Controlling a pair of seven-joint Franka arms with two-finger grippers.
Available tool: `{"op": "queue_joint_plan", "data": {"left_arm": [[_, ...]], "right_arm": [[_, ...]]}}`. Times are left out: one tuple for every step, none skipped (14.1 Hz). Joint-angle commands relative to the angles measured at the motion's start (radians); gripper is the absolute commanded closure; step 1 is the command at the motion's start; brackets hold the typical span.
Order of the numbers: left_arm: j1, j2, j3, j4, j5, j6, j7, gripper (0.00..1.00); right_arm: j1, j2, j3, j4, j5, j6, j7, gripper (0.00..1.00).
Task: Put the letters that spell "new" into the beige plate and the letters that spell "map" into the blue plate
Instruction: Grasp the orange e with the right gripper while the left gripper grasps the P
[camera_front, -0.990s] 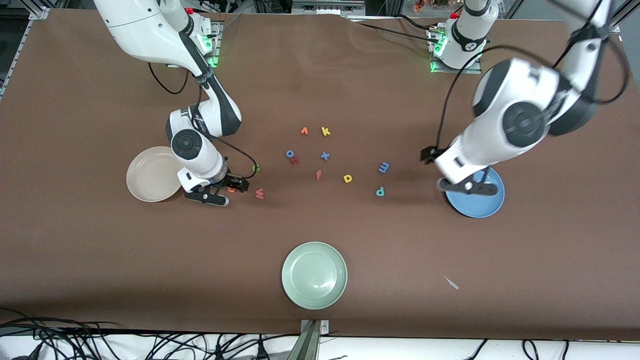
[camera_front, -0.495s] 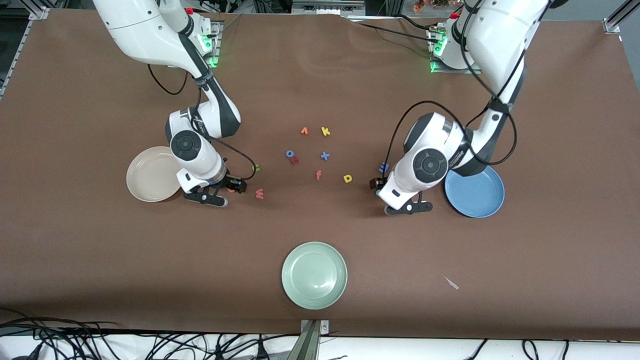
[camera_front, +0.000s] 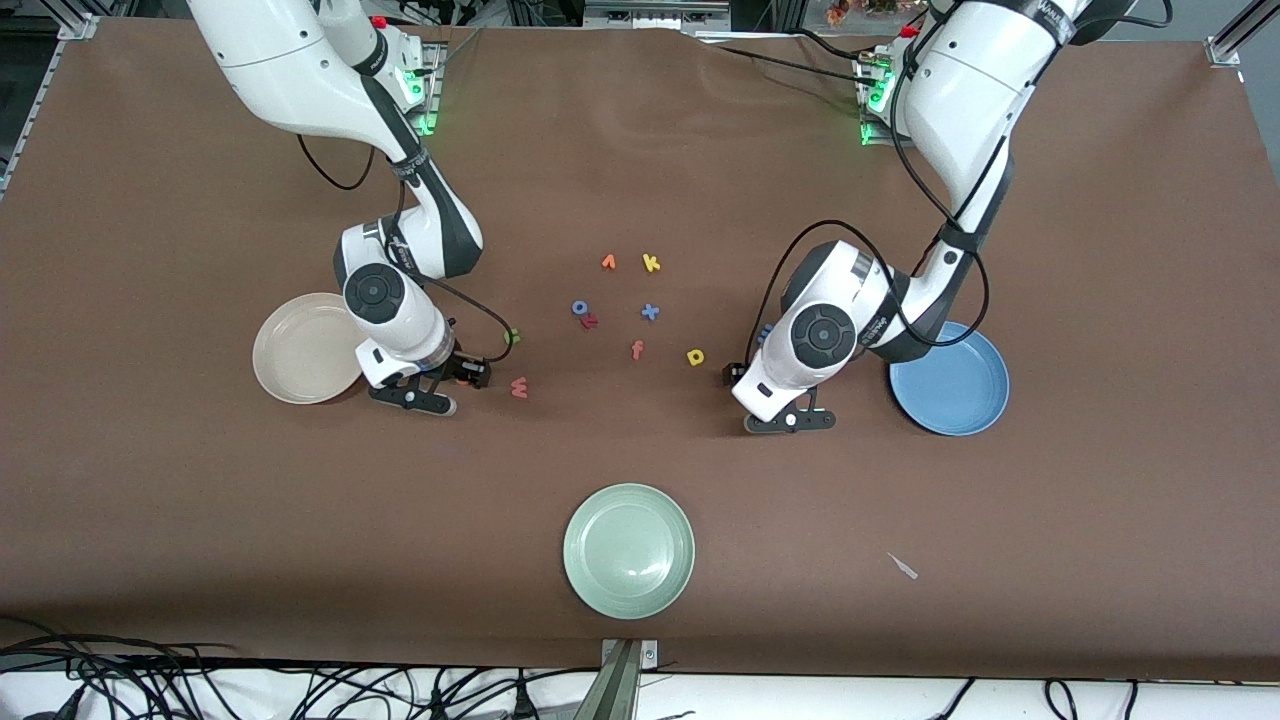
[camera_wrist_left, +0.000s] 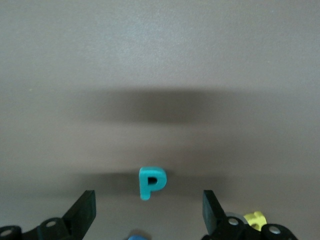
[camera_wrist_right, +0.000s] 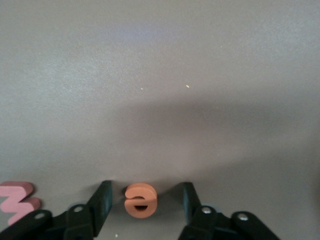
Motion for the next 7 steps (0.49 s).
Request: {"op": "queue_joint_plan", "data": {"left_arm": [[-0.022, 0.037, 0.008, 0.011, 0.035, 0.054, -0.017, 0.10], [-0.021, 0.042, 0.009, 0.011, 0.035, 0.060, -0.017, 0.10], [-0.021, 0.045, 0.011, 0.011, 0.038, 0.061, -0.017, 0.15], [-0.021, 0.045, 0.009, 0.008, 0.069, 0.061, -0.017, 0.26], [-0.022, 0.045, 0.008, -0.001, 0.092, 0.060, -0.017, 0.43], [-0.022, 0.045, 0.008, -0.010, 0.095, 0.060, -0.017, 0.65], [-0.021, 0.043, 0.008, -0.017, 0.095, 0.058, -0.017, 0.82]], "right_arm": [[0.002, 0.007, 0.003, -0.003, 0.011, 0.014, 0.005, 0.44], [0.006, 0.007, 0.003, -0.003, 0.011, 0.014, 0.005, 0.46], [0.008, 0.007, 0.003, -0.003, 0.011, 0.014, 0.005, 0.48], [0.006, 0.007, 0.003, -0.003, 0.011, 0.014, 0.005, 0.50], [0.006, 0.007, 0.003, -0.003, 0.011, 0.013, 0.003, 0.51], [0.006, 0.007, 0.003, -0.003, 0.011, 0.013, 0.003, 0.52], [0.006, 0.007, 0.003, -0.003, 0.011, 0.013, 0.003, 0.54]]}}
